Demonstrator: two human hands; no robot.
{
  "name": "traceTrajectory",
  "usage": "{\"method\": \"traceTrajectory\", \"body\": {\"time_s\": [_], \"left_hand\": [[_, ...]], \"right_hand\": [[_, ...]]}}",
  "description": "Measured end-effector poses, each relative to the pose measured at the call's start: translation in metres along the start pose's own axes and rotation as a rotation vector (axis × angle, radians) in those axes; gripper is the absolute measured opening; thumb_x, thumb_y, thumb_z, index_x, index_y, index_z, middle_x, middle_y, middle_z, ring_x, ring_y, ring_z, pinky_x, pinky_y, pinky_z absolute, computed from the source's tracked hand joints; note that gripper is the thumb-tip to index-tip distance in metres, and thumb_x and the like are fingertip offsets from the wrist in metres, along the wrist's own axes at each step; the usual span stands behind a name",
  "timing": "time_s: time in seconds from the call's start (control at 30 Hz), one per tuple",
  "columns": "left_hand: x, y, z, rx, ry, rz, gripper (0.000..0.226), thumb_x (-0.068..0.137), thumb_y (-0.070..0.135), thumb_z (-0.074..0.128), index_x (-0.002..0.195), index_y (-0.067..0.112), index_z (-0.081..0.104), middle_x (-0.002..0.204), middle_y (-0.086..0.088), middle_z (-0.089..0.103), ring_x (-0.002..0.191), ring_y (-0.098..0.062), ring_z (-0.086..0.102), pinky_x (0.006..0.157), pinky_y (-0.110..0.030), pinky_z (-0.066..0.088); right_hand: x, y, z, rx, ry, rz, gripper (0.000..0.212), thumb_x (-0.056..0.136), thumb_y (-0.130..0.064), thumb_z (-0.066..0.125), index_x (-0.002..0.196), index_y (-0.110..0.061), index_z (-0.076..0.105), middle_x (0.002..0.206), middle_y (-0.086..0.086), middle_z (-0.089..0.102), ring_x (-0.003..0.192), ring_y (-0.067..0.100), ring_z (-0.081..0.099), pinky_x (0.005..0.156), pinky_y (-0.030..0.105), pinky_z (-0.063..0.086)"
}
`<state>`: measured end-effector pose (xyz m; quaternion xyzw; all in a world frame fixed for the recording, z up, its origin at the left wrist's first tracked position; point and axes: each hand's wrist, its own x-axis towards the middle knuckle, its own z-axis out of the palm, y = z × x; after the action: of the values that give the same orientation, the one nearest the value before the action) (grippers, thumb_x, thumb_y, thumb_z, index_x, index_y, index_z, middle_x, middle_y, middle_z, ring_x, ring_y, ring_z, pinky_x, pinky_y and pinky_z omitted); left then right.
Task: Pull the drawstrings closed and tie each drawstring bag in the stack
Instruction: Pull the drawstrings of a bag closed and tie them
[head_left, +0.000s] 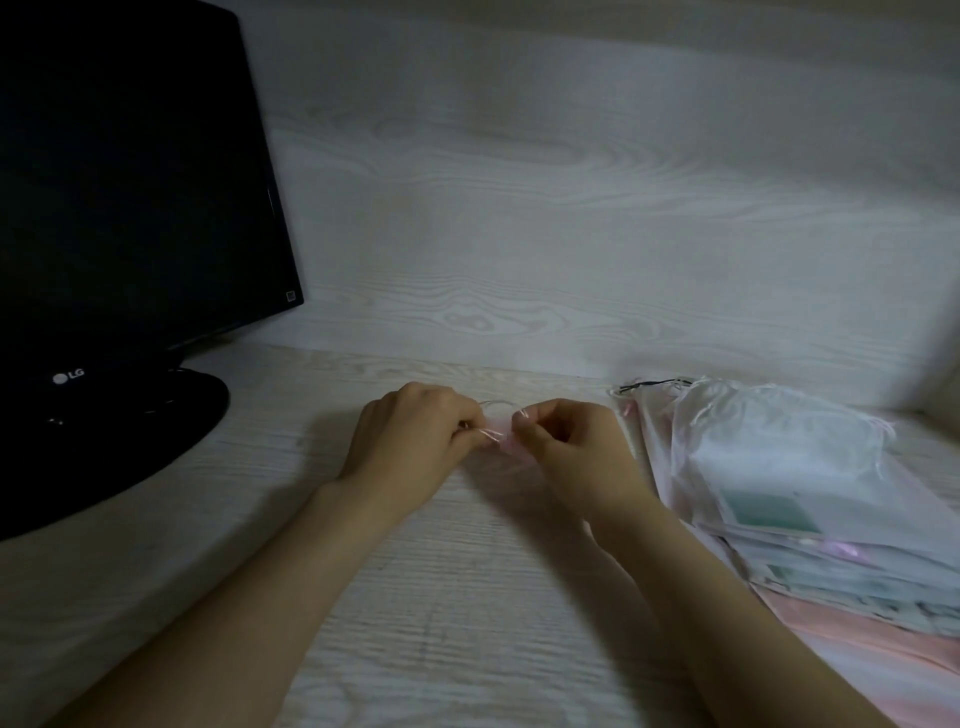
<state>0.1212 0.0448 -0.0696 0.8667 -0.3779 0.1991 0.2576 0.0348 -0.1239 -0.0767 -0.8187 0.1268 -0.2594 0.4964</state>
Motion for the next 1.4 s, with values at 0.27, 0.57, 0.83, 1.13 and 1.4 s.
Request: {"method": "traceTrajectory", "body": {"time_s": [0.27,0.57,0.83,1.13,1.4], "left_hand": [[0.002,-0.006,-0.003,-0.092,-0.048,-0.077,0.019,0.094,0.055,0.072,0.088,0.037,0.075,0.068,0.015,0.066,0.074,-0.01,0.067,0.07,-0.039,0.058],[0.003,-0.005,-0.001,-0.116,0.164,-0.163,0.013,0.104,0.037,0.062,0.104,0.036,0.075,0.085,0.01,0.075,0.079,-0.018,0.07,0.071,-0.037,0.058],[0.007,0.004,0.003,-0.633,0.203,-0.251,0.028,0.097,0.001,0.067,0.111,0.02,0.082,0.097,0.012,0.08,0.092,0.002,0.075,0.089,-0.024,0.061],[0.007,0.003,0.016,-0.889,0.035,-0.38,0.022,0.089,0.007,0.08,0.106,0.022,0.081,0.101,0.005,0.082,0.097,-0.011,0.078,0.098,-0.043,0.061],[0.001,0.002,0.023,-0.806,-0.171,-0.371,0.047,0.089,0.002,0.077,0.131,0.022,0.069,0.123,0.004,0.073,0.104,-0.01,0.074,0.077,-0.033,0.065]], "right_hand": [[0.004,0.003,-0.002,0.214,0.137,0.103,0.021,0.098,-0.02,0.068,0.081,-0.013,0.075,0.07,-0.002,0.074,0.063,0.005,0.065,0.064,0.027,0.05],[-0.002,-0.017,-0.003,0.375,0.119,-0.059,0.011,0.1,-0.01,0.066,0.09,-0.007,0.07,0.094,0.009,0.079,0.092,0.014,0.075,0.079,0.02,0.057],[-0.007,-0.016,0.003,0.19,-0.013,-0.144,0.02,0.107,-0.028,0.058,0.095,-0.013,0.064,0.097,0.0,0.079,0.098,0.014,0.075,0.085,0.041,0.061],[-0.008,-0.008,0.004,0.087,-0.167,0.074,0.017,0.102,-0.019,0.063,0.093,-0.009,0.073,0.079,0.002,0.079,0.071,0.011,0.075,0.067,0.029,0.056],[0.003,-0.016,-0.005,0.529,-0.018,0.481,0.016,0.098,-0.011,0.055,0.107,-0.006,0.067,0.09,0.013,0.08,0.077,0.026,0.076,0.06,0.031,0.042]]}}
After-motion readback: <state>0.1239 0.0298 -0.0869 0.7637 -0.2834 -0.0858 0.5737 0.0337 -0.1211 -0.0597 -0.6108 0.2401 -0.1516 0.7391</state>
